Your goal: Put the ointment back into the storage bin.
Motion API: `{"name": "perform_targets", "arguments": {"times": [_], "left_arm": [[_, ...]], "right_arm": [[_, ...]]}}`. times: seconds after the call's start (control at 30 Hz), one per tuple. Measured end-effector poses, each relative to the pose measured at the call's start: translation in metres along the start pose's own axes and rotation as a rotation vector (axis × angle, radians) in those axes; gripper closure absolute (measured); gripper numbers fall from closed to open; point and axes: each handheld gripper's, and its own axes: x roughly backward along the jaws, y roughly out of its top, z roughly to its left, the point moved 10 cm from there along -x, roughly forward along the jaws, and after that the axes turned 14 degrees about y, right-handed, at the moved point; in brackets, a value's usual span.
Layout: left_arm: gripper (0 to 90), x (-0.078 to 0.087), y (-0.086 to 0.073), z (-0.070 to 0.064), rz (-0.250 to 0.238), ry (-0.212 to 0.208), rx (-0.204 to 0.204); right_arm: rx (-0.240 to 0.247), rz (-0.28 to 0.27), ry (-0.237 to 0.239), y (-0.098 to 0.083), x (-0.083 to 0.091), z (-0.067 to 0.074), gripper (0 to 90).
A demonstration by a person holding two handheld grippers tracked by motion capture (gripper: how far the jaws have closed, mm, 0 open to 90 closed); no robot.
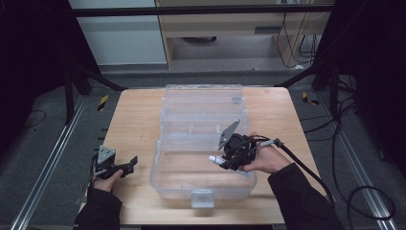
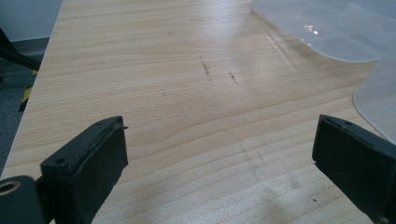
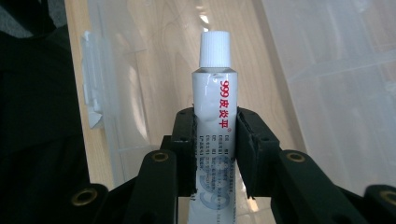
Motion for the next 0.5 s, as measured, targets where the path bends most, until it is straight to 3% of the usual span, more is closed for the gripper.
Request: {"name": "perform_targets", "arguments": {"times": [0.5], "left_arm": [[2.7,0.0,0.0,0.0,0.0,-0.001,0.001]], "right_arm": [[0.054,0.141,0.036,-0.02,-0.031,-0.002,69.7]]}}
